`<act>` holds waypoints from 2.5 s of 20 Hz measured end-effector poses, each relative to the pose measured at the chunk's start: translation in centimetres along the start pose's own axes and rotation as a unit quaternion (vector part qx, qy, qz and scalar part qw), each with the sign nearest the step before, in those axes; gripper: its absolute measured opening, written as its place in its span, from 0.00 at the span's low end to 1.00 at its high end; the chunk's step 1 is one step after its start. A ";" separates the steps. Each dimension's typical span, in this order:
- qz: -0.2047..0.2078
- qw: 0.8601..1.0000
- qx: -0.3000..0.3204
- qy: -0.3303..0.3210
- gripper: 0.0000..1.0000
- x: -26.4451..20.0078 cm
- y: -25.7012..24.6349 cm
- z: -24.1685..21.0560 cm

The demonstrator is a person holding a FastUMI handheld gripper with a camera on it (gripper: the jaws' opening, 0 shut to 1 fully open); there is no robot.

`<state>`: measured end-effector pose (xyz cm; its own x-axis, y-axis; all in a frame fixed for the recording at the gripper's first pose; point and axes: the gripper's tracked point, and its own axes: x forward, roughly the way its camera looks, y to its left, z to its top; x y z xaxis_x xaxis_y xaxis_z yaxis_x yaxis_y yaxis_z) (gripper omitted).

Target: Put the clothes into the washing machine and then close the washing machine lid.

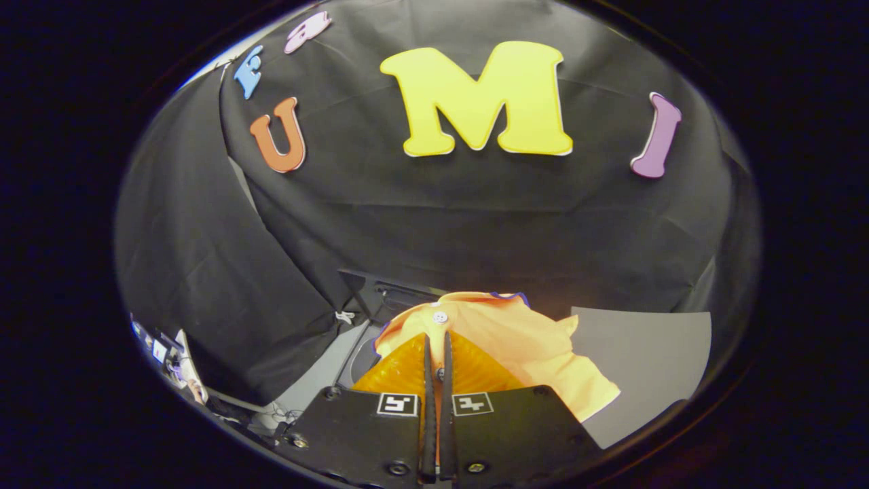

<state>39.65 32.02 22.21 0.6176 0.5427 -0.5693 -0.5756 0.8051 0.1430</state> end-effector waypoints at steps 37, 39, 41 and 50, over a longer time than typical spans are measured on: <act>-0.015 0.987 0.022 0.157 0.05 19.5 6.2 -16.3; -0.023 0.987 0.023 0.160 0.05 20.5 5.6 -17.3; -0.029 0.986 0.031 0.163 0.06 21.1 5.5 -17.9; -0.045 0.981 0.068 0.177 0.06 25.1 4.0 -21.8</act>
<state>41.17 43.64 -9.20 0.4248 0.3706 -0.8260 -0.4361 0.8833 0.1720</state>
